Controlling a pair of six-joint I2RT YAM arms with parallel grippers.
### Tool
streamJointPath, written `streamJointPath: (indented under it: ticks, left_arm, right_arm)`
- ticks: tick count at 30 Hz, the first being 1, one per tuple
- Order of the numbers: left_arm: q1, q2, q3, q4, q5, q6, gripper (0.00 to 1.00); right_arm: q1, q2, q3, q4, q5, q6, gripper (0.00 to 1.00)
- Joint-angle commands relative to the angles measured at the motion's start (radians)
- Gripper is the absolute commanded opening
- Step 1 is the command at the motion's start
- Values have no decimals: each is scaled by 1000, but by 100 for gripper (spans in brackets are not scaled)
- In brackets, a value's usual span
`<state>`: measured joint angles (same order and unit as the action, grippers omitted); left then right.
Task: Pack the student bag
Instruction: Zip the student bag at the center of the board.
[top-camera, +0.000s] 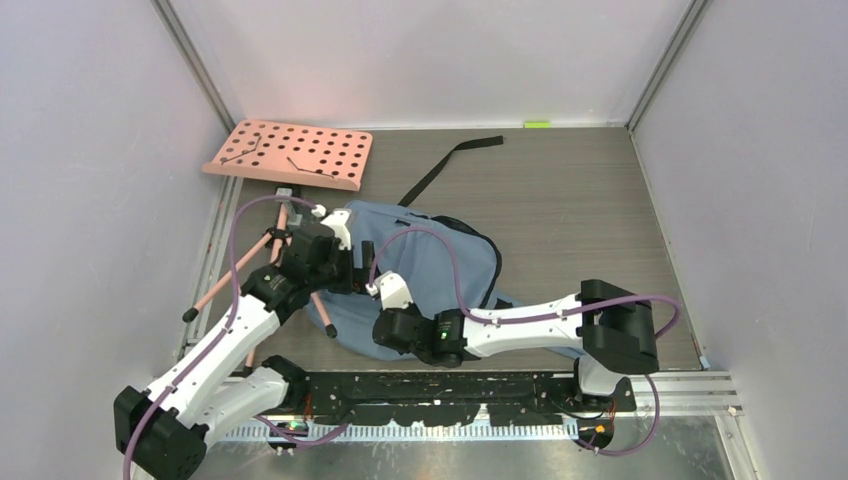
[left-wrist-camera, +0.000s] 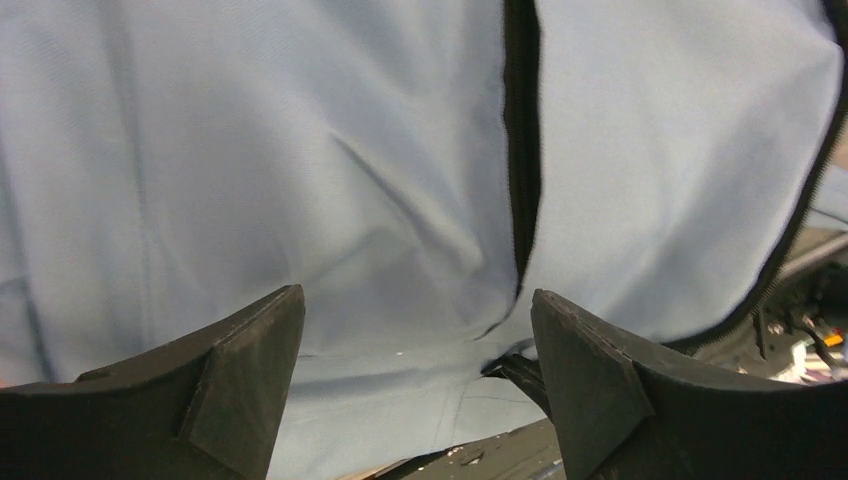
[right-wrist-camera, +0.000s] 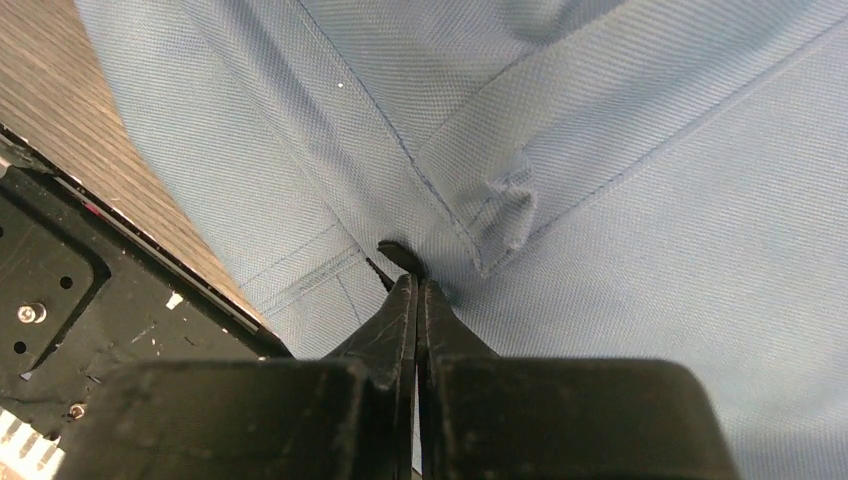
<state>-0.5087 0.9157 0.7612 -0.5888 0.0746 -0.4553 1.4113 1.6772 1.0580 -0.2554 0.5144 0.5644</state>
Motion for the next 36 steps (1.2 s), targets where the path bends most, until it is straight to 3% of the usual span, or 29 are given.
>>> streamJointPath:
  ticks: [1,8,16,21,27,36]
  left_arm:
    - [-3,-36,-34,107,155,9,84]
    - [-33,-56,-92,214,239,-55,87]
    - [-165,29,-79,228,123,-18,85]
    - [-210,89,-46,192,31,21,60]
    - [-214,75,-45,171,-33,22,3]
    - [-212,-16,-41,100,-178,35,0]
  right_arm:
    - [26,-96,-17,1,153,31,1]
    - [28,-261,-136,27,202,57,1]
    - [28,-262,-142,29,175,72,1]
    - [29,-287,-145,28,185,91,1]
    - [30,-370,-137,-97,261,143,1]
    - [29,-525,-123,-341,351,217,1]
